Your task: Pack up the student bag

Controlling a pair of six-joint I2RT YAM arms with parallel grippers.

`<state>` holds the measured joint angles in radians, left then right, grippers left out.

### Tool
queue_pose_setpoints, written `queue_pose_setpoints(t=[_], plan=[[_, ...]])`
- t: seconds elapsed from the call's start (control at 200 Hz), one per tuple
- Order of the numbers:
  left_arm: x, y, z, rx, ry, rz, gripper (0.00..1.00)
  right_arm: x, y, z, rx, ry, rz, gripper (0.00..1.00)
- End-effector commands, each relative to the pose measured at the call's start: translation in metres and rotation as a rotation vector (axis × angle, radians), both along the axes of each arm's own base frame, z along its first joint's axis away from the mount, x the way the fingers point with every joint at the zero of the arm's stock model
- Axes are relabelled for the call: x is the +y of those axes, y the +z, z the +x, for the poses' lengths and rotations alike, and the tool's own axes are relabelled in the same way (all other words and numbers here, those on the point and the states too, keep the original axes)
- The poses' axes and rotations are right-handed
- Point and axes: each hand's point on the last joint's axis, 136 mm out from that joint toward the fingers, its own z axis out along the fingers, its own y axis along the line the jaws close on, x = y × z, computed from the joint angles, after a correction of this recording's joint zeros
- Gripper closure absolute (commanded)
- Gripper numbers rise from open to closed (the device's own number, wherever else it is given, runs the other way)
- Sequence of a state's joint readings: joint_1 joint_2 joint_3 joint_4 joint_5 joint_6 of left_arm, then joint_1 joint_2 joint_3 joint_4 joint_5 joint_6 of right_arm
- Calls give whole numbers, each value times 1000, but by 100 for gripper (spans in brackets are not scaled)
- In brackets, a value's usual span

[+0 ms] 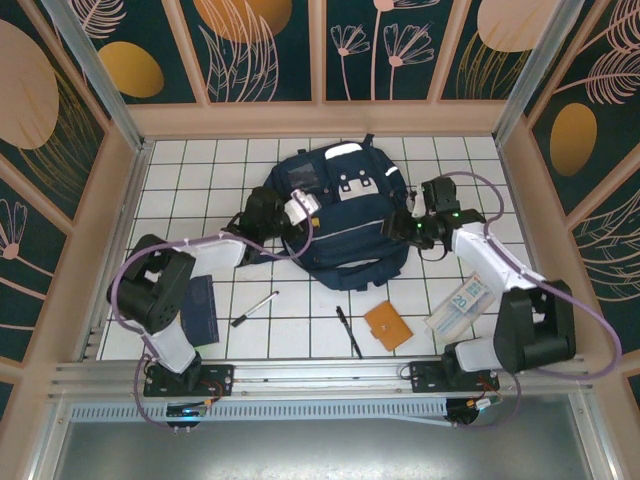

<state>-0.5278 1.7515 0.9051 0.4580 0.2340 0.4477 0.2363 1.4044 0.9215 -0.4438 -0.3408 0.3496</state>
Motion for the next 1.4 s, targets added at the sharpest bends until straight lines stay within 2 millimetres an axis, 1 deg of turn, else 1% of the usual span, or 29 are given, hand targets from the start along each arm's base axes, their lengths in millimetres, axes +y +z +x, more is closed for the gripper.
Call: queue_pose_setpoints(t=[0.0, 0.055, 0.135, 0.215, 0.295, 0.365, 0.385, 0.4, 0.405, 0.42, 0.46, 0.51, 0.545, 0.601, 0.636, 0.711, 0.786, 0.886, 0.936, 0.991, 1.021, 1.031, 1.046, 1.081, 1.126, 1.221, 1.266, 1.311, 1.396], plan=[[15, -10, 29, 84, 214, -9, 42, 19, -17, 11, -14, 49, 84, 46], [19, -13, 36, 97, 261, -2, 42, 29, -20, 19, -35, 78, 111, 49], [31, -21, 49, 128, 349, 13, 42, 50, -21, 30, -80, 139, 168, 53], [47, -17, 62, 173, 423, -41, 42, 73, -22, 41, -101, 194, 221, 54], [54, 9, 67, 178, 436, -133, 42, 92, -23, 53, -129, 221, 243, 55], [55, 44, 63, 131, 423, -183, 42, 101, -21, 65, -176, 221, 262, 56], [55, 54, 61, 120, 417, -198, 42, 101, -21, 69, -186, 214, 266, 56], [54, 56, 61, 122, 416, -202, 42, 101, -20, 71, -190, 206, 266, 56], [55, 64, 59, 110, 413, -212, 42, 100, -20, 72, -193, 204, 266, 56], [55, 75, 57, 98, 409, -229, 42, 100, -18, 74, -199, 200, 267, 56], [55, 93, 53, 90, 401, -255, 42, 98, -14, 78, -210, 189, 262, 54], [54, 108, 45, 96, 381, -278, 42, 94, -7, 76, -222, 183, 240, 53], [50, 116, 36, 104, 334, -278, 42, 88, -2, 73, -231, 172, 209, 51], [39, 121, 17, 114, 213, -255, 42, 78, 0, 64, -223, 163, 153, 45], [34, 120, 5, 110, 144, -234, 44, 69, 1, 55, -211, 159, 111, 41], [29, 109, -15, 71, 24, -152, 46, 49, 2, 31, -180, 128, 29, 36], [32, 93, -19, 56, -3, -71, 46, 34, 0, 4, -146, 119, -11, 33], [30, 77, -21, 89, -20, -8, 50, 25, -2, -34, -80, 144, -54, 33], [27, 73, -26, 103, -26, -4, 51, 29, -2, -52, -55, 164, -59, 33], [24, 71, -37, 119, -35, -26, 49, 43, -1, -74, -29, 206, -32, 34], [24, 74, -41, 125, -23, -53, 48, 52, -3, -86, -9, 228, -5, 34], [25, 78, -41, 124, -13, -66, 48, 56, -4, -91, 0, 237, 4, 34], [27, 71, -46, 144, -1, -73, 48, 62, -5, -97, 13, 250, 17, 35], [31, 71, -50, 162, 29, -104, 48, 72, -10, -111, 39, 271, 28, 35], [35, 70, -59, 171, 39, -123, 49, 77, -21, -127, 73, 278, 4, 37], [38, 64, -82, 115, -26, -55, 48, 70, -45, -153, 151, 256, -67, 37], [39, 63, -88, 82, -49, -24, 47, 63, -52, -161, 178, 240, -81, 34], [40, 65, -92, 64, -64, -12, 46, 59, -54, -164, 183, 225, -87, 33], [44, 67, -95, 61, -55, -4, 46, 59, -50, -170, 172, 235, -78, 33]])
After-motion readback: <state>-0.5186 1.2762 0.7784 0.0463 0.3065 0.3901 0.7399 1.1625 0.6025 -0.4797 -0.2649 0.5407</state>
